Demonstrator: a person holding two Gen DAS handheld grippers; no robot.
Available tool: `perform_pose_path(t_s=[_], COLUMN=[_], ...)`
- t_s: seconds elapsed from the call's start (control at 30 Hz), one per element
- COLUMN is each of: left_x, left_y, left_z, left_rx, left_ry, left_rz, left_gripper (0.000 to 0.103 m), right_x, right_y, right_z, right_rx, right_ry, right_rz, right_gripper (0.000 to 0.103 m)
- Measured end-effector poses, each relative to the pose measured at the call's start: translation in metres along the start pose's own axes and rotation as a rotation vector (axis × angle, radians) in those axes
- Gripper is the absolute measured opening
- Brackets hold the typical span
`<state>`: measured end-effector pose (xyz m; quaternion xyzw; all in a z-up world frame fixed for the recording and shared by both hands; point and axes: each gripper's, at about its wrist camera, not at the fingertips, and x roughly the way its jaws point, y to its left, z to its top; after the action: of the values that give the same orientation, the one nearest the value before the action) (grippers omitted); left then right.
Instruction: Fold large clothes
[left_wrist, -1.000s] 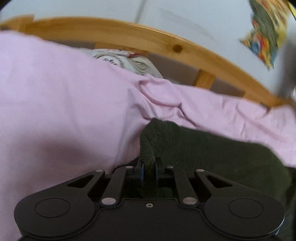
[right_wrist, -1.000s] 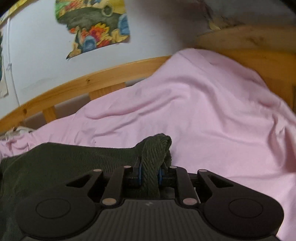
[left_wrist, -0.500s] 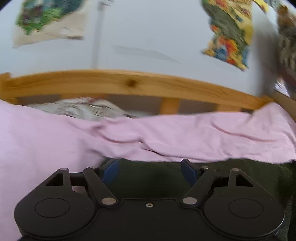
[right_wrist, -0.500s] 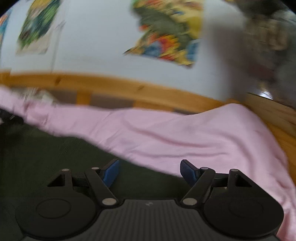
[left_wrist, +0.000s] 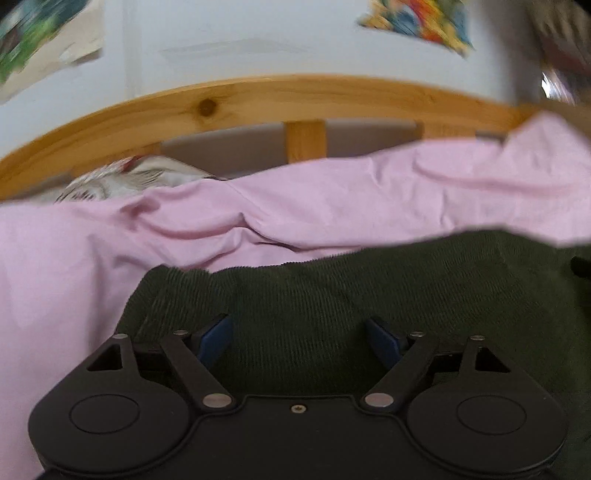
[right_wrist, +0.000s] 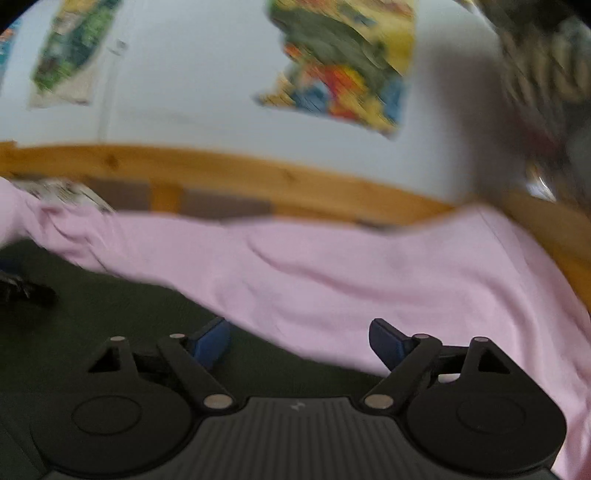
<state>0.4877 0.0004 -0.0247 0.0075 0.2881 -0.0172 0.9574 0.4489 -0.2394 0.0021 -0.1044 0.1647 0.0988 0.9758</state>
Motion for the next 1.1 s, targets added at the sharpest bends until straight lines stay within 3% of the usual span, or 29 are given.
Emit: perform_pose_path(t_s=[0.03,0.1,0.17,0.23,0.37,0.5,0.57,0.67,0.73,0.8,0.9,1.0,1.1], left_x=[-0.009,-0.018,-0.016,-0.010,-0.012,-0.031,-0.040,-0.039,-0.034,-0.028,-0.027,-0.032,-0.059], left_y=[0.004,0.003,-0.005,-0.008,-0.007,-0.007,-0.011,-0.022,-0.022,-0.019,-0.015,-0.013,-0.004], left_z=[0.002,0.000,-0.004,-0.013,-0.023,-0.022,-0.025,-0.032,-0.037,-0.039,-0.043,-0.043,-0.043], left_rx=[-0.055,-0.074,-0.022,0.021,0.026,-0.026,-0.033,-0.009,-0.019,-0.032,-0.025,-0.015,-0.095], left_ry=[-0.016,-0.024,0.015,0.068,0.097,0.097,0.086,0.145,0.171,0.194,0.191,0.207,0.232], left_rz=[-0.045,-0.092,-0.058,0.001,0.011,-0.035,-0.079,-0.097,-0.077,-0.067,-0.073,-0.073,-0.049], left_gripper=[0.092,0.095,0.094,0.093,0.094,0.095,0.100,0.100,0.100,0.100,0.102,0.102,0.102], right_x=[0.011,0.038,0.061,0.059,0.014,-0.029,-0.019,-0.014,-0.027,-0.038,-0.030,-0.076,-0.121], right_y=[0.008,0.020,0.018,0.001,-0.017,-0.031,-0.043,-0.064,-0.069,-0.065,-0.063,-0.071,-0.070], right_z=[0.002,-0.006,-0.023,-0.023,-0.016,-0.028,-0.047,-0.066,-0.057,-0.051,-0.056,-0.042,-0.036], right_rx=[-0.012,-0.058,-0.033,0.073,0.093,0.009,-0.009,0.112,0.190,0.133,0.036,0.115,0.162], right_ry=[0.019,0.096,0.191,0.203,0.139,0.040,0.140,0.186,0.184,0.179,0.396,0.284,0.236], right_rz=[0.023,0.004,0.005,0.035,0.011,-0.204,-0.270,-0.195,-0.208,-0.234,-0.136,-0.141,-0.058], right_gripper=[0.090,0.090,0.091,0.093,0.095,0.103,0.103,0.102,0.102,0.103,0.100,0.100,0.103])
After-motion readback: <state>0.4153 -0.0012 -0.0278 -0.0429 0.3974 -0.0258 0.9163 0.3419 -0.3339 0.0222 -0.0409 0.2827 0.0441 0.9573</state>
